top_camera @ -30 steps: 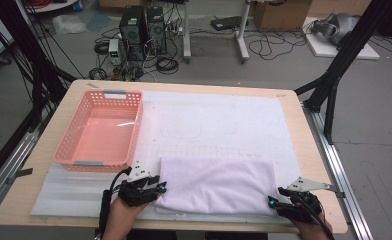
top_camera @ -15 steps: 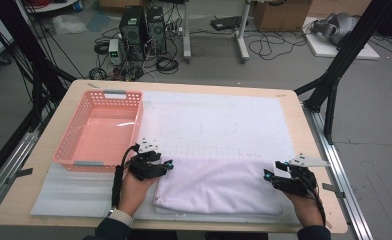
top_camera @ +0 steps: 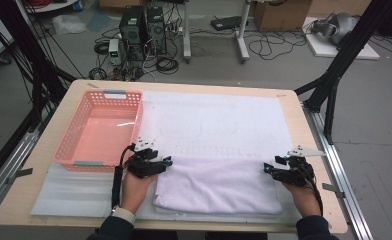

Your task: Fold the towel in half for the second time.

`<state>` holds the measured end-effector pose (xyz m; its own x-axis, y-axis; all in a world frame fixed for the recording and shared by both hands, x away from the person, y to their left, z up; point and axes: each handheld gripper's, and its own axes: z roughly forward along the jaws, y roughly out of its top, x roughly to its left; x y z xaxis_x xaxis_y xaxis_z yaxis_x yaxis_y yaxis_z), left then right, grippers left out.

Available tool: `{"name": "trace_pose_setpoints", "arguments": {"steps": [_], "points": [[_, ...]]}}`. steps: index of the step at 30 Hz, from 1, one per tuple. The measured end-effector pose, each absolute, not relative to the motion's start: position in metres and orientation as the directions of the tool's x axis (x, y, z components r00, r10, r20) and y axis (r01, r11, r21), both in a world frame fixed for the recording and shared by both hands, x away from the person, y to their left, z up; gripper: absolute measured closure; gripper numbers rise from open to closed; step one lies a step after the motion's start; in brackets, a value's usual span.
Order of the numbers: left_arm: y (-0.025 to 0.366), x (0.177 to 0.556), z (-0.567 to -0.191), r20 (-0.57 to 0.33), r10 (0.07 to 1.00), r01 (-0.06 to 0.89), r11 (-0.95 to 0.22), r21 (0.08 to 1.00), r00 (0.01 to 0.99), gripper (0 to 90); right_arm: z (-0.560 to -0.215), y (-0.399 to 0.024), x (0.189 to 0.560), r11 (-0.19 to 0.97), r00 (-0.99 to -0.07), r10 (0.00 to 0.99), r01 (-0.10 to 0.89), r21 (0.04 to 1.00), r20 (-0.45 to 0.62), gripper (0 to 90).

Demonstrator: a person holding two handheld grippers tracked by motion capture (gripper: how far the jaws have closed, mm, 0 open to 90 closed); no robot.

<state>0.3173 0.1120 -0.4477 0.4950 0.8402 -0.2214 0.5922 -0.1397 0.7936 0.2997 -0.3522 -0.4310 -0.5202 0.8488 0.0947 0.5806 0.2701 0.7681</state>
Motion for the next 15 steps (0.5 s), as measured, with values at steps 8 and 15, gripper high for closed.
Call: {"name": "trace_pose_setpoints", "arguments": {"steps": [8, 15], "points": [[0.112, 0.321, -0.451, -0.256, 0.814, 0.611, -0.148, 0.778, 0.522, 78.6, -0.445, -0.353, 0.311, 0.299, -0.564, 0.809, 0.634, 0.713, 0.162, 61.6], [0.105, 0.319, -0.432, -0.164, 0.859, 0.481, -0.105, 0.87, 0.484, 81.6, -0.435, -0.356, 0.315, 0.331, -0.611, 0.78, 0.587, 0.739, 0.137, 80.6]]}}
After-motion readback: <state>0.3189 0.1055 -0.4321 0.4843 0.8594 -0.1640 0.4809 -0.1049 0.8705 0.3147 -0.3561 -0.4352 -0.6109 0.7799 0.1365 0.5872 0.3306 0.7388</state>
